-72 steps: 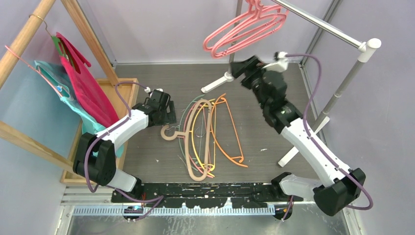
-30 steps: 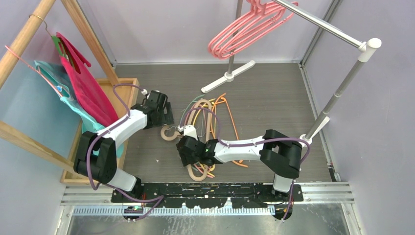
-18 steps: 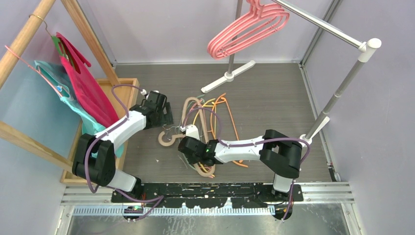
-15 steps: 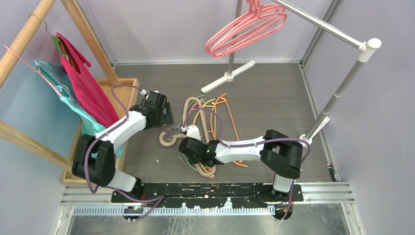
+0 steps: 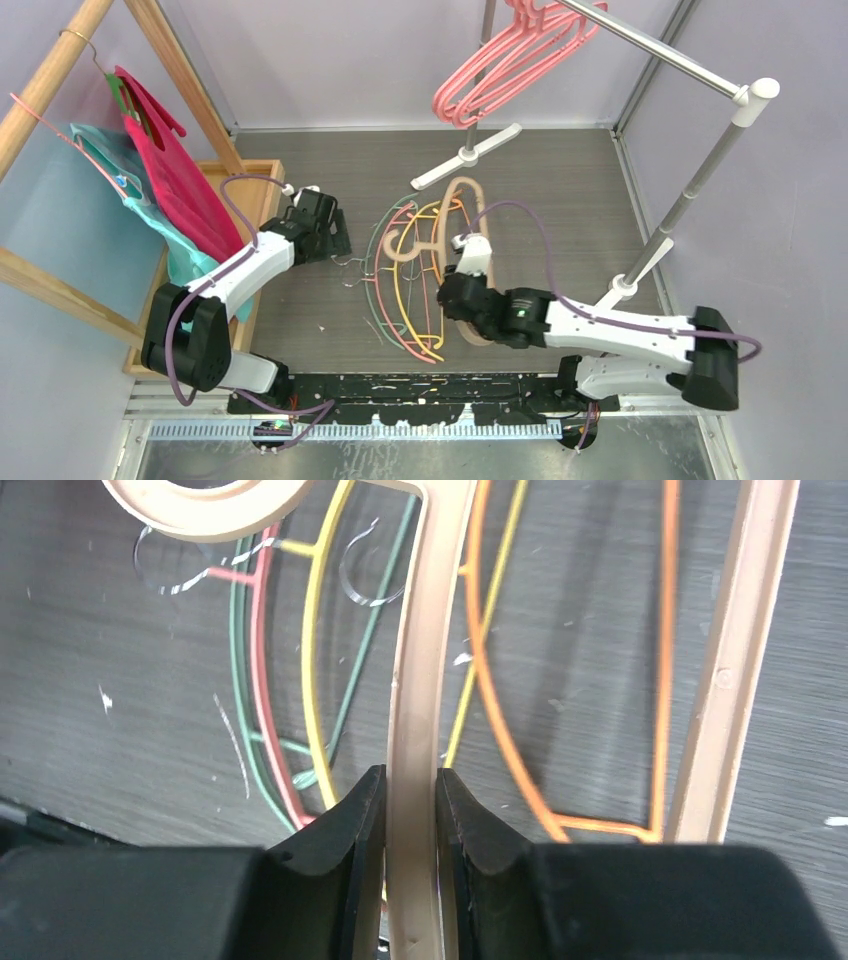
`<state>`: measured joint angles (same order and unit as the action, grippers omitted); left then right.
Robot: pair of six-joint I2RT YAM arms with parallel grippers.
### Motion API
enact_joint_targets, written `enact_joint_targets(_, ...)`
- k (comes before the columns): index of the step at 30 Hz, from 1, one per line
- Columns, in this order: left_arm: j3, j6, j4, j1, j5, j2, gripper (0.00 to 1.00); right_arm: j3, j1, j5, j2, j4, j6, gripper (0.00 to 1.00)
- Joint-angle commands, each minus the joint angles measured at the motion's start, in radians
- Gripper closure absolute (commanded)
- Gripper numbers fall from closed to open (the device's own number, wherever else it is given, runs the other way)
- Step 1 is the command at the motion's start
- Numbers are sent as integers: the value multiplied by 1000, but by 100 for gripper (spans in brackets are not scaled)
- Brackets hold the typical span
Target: Organize the hangers
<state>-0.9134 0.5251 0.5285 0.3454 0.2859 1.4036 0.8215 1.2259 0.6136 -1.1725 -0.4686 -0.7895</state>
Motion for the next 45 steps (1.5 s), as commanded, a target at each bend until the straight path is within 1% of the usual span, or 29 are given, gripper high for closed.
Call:
enact_joint_targets(1, -4, 14, -26, -5, 11, -25, 2, -28, -120, 99, 162, -82, -11, 95)
enact_joint_targets(4, -5, 14, -27, -3, 1, -30, 2, -57, -327, -51, 294, 19, 57, 97)
enact_joint_targets(6, -8, 11, -29, -4, 1, -31, 2, -50, -462, -155, 352, 93, 91, 97)
enact_joint_targets(9, -15, 9, -27, -3, 0, -33, 2, 37, -591, -258, 358, 182, 128, 98)
enact_joint_targets(10, -18, 9, -29, -4, -3, -33, 2, 75, -607, -276, 341, 201, 141, 98)
enact_joint_targets(14, -24, 15, -34, -3, -18, -34, 2, 255, -639, -319, 207, 248, 181, 98)
enact_joint_targets(16, -24, 19, -36, -3, -22, -40, 2, 306, -668, -368, 154, 303, 172, 98)
enact_joint_targets(18, -22, 22, -34, -3, -25, -48, 2, 334, -706, -437, 115, 358, 139, 98)
enact_joint_targets(20, -20, 20, -31, -3, -26, -59, 2, 342, -735, -471, 101, 414, 113, 98)
enact_joint_targets(22, -18, 15, -25, -3, -20, -68, 2, 346, -746, -478, 101, 449, 105, 98)
enact_joint_targets(24, -16, 10, -21, -5, -12, -75, 2, 361, -748, -478, 102, 445, 113, 98)
enact_joint_targets(32, -12, 15, -24, -3, -22, -68, 2, 316, -750, -442, 158, 391, 125, 98)
enact_joint_targets(38, -12, 11, -19, -4, -20, -65, 2, 259, -751, -343, 259, 324, 125, 98)
enact_joint_targets(45, -6, 13, -24, -2, -31, -56, 2, 160, -750, -287, 397, 222, 92, 99)
